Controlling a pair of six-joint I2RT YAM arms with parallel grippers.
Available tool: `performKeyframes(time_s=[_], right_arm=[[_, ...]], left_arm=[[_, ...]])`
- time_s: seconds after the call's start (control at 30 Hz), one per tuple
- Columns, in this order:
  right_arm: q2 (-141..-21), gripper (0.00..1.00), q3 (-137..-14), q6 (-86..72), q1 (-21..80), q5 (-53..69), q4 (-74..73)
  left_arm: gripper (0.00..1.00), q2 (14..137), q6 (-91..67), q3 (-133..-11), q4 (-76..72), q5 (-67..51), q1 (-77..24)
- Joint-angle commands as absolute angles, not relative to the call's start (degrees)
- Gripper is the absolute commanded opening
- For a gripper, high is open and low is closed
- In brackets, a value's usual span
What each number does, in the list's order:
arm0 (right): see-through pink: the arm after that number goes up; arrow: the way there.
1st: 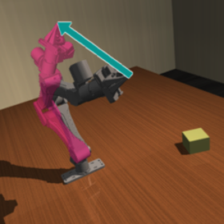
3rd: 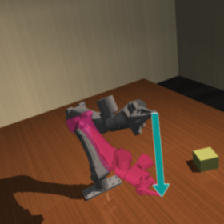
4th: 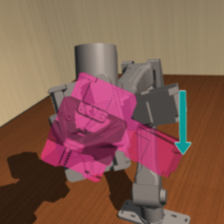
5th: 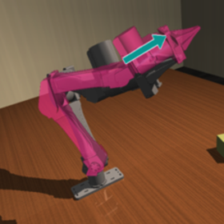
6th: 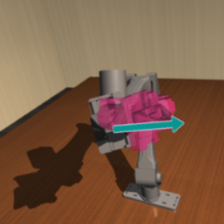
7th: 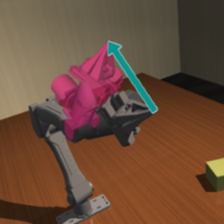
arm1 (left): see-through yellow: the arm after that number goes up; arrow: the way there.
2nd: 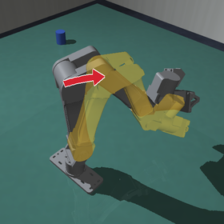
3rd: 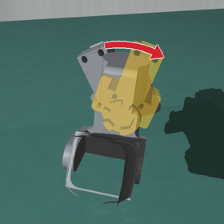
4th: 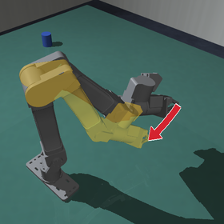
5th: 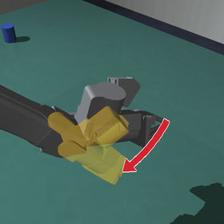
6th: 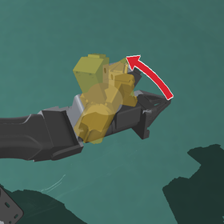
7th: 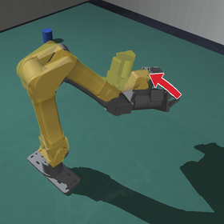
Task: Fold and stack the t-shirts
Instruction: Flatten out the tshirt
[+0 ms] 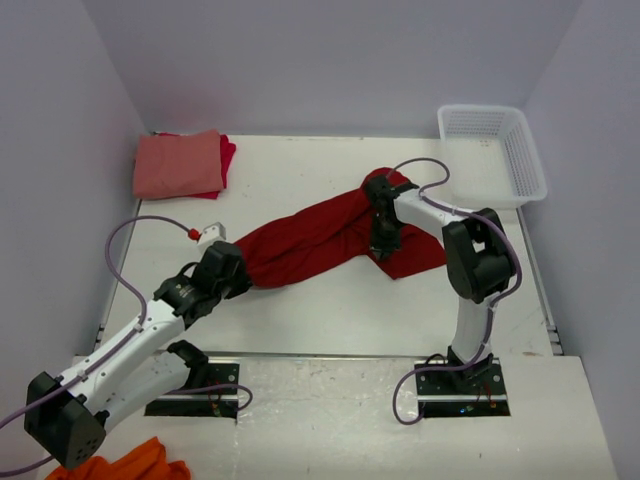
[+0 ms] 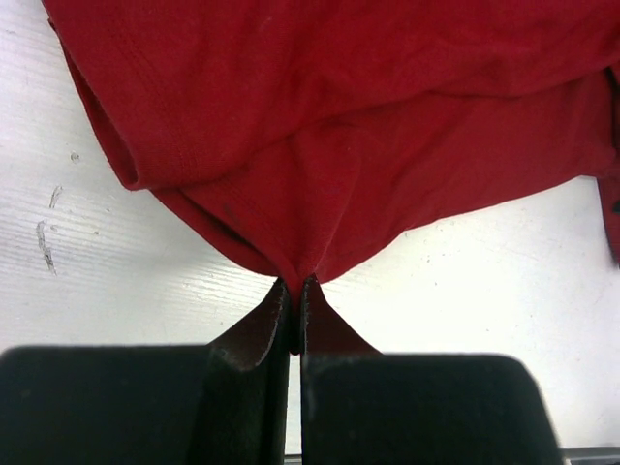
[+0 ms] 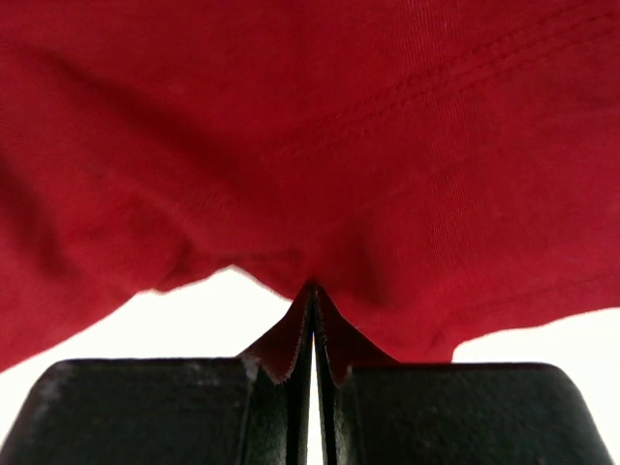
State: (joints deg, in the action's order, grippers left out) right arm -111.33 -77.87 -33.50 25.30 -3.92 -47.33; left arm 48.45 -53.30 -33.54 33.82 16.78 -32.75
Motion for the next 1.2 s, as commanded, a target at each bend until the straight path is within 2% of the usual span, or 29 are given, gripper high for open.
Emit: performKeyframes(time_s=[0.0, 0.4, 0.93, 1.03, 1.1, 1.13, 1.17], right_arm=[[-113.46, 0.0, -78.4, -36.12, 25.31, -4.48, -47.46], [-117.95, 0.0, -71.19, -38.41, 30.23, 1.66, -39.29], [-123.67, 0.0, -80.15, -47.19, 54.39, 6.42, -40.52], [-119.54, 0.0, -79.98, -47.9, 56.94, 2.04, -41.13], [-116.65, 0.0, -79.72, -48.25, 58.26, -4.02, -43.94], [-108.36, 0.02, -76.93, -49.04, 60.53, -11.53, -46.12], [-108.28, 0.04, -76.9, -49.04, 60.56, -14.12, -46.93]], left_arm=[[0.0, 47.2, -51.94, -36.12, 34.19, 16.17, -32.52], [0.0, 47.37, -51.77, -34.8, 34.63, 15.73, -32.52], [0.0, 47.46, -51.42, -37.09, 35.68, 16.96, -32.52], [0.0, 47.2, -51.24, -37.0, 36.12, 17.23, -32.52], [0.0, 47.02, -51.24, -36.91, 36.3, 17.58, -32.52], [0.0, 47.2, -50.98, -36.74, 36.12, 17.75, -32.52], [0.0, 47.28, -50.72, -36.65, 35.86, 17.75, -32.52]])
